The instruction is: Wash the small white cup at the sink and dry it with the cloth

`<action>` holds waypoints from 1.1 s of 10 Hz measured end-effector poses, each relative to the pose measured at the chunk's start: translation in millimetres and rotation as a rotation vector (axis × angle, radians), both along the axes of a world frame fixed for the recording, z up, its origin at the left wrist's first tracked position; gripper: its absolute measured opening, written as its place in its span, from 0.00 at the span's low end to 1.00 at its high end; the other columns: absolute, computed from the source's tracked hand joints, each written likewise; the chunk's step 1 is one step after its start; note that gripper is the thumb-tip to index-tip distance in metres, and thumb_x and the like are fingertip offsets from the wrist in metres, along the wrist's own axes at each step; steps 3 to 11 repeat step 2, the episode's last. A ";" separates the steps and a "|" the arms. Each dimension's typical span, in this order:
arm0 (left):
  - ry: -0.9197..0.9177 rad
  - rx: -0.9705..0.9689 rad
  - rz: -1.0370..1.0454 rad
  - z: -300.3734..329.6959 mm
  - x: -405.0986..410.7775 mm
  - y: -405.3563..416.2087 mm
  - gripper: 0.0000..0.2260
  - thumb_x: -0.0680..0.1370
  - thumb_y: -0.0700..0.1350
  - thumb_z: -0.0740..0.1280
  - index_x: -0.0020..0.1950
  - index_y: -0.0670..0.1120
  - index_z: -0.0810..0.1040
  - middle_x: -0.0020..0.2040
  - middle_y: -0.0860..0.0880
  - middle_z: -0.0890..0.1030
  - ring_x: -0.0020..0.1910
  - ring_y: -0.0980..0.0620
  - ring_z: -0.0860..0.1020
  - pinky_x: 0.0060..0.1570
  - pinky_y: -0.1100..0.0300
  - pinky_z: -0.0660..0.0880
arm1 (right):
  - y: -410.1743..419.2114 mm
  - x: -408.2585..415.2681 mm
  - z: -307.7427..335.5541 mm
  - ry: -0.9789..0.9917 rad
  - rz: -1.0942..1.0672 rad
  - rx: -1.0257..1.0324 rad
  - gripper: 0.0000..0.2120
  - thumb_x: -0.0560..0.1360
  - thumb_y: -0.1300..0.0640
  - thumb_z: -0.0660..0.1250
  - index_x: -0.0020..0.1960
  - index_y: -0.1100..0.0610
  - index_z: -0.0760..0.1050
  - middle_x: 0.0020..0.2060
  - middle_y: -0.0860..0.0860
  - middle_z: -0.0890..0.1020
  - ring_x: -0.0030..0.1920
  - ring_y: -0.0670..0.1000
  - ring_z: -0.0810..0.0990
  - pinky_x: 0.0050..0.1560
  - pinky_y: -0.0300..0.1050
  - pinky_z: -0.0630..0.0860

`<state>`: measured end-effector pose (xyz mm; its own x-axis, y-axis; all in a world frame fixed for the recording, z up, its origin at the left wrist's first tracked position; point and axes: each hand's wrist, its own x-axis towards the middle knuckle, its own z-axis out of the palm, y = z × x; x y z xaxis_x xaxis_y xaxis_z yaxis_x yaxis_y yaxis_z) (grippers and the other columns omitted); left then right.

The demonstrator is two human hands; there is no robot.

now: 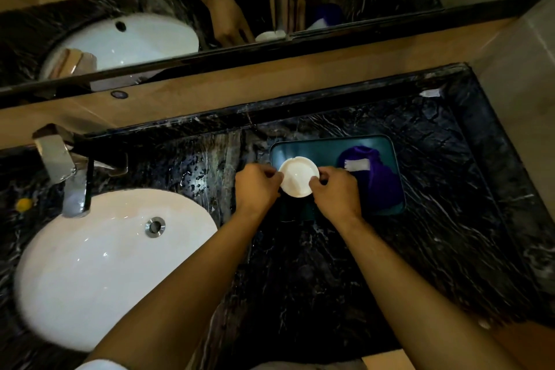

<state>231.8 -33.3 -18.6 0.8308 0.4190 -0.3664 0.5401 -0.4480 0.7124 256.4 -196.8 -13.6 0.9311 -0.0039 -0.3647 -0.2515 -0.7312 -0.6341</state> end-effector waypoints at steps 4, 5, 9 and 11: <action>-0.007 -0.054 -0.036 7.9 -34.1 16.1 0.07 0.78 0.44 0.70 0.50 0.44 0.87 0.45 0.46 0.88 0.38 0.48 0.85 0.43 0.50 0.84 | 8.0 -23.7 18.0 -0.092 -0.001 -0.168 0.23 0.77 0.52 0.66 0.69 0.58 0.73 0.65 0.58 0.73 0.61 0.60 0.75 0.55 0.53 0.76; -0.007 -0.054 -0.036 7.9 -34.1 16.1 0.07 0.78 0.44 0.70 0.50 0.44 0.87 0.45 0.46 0.88 0.38 0.48 0.85 0.43 0.50 0.84 | 8.0 -23.7 18.0 -0.092 -0.001 -0.168 0.23 0.77 0.52 0.66 0.69 0.58 0.73 0.65 0.58 0.73 0.61 0.60 0.75 0.55 0.53 0.76; -0.007 -0.054 -0.036 7.9 -34.1 16.1 0.07 0.78 0.44 0.70 0.50 0.44 0.87 0.45 0.46 0.88 0.38 0.48 0.85 0.43 0.50 0.84 | 8.0 -23.7 18.0 -0.092 -0.001 -0.168 0.23 0.77 0.52 0.66 0.69 0.58 0.73 0.65 0.58 0.73 0.61 0.60 0.75 0.55 0.53 0.76; -0.007 -0.054 -0.036 7.9 -34.1 16.1 0.07 0.78 0.44 0.70 0.50 0.44 0.87 0.45 0.46 0.88 0.38 0.48 0.85 0.43 0.50 0.84 | 8.0 -23.7 18.0 -0.092 -0.001 -0.168 0.23 0.77 0.52 0.66 0.69 0.58 0.73 0.65 0.58 0.73 0.61 0.60 0.75 0.55 0.53 0.76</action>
